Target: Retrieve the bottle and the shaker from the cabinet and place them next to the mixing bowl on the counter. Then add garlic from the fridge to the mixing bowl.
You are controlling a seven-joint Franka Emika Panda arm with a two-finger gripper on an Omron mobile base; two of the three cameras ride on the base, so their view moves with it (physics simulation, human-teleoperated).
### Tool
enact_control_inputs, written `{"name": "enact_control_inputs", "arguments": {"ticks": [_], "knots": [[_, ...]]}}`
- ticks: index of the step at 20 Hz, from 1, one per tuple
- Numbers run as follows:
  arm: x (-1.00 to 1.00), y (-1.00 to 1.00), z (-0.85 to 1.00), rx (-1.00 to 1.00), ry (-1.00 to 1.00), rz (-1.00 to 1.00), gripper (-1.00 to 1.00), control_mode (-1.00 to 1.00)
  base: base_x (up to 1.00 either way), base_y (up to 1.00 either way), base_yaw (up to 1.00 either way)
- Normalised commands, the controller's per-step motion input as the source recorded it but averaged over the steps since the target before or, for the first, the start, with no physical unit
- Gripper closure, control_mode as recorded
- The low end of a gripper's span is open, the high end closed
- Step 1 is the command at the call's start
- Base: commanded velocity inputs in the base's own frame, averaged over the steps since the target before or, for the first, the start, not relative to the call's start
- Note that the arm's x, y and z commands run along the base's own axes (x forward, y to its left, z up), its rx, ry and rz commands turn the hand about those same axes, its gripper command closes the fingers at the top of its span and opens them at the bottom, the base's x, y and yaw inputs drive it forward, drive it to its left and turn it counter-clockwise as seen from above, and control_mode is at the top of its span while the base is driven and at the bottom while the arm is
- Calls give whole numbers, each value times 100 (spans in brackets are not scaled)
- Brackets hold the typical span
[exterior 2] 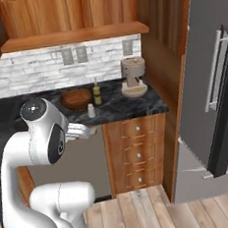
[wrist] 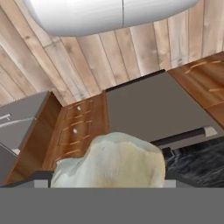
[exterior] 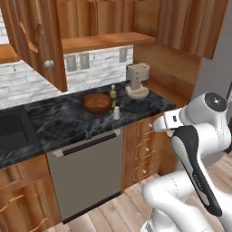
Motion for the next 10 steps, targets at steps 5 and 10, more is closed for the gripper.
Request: {"name": "enact_control_inputs", "arguments": {"ticks": [5,10], "knots": [[0,0,0,0,0,0,100,100,35,47,-8],[0,0,0,0,0,0,100,100,35,35,-5]]}}
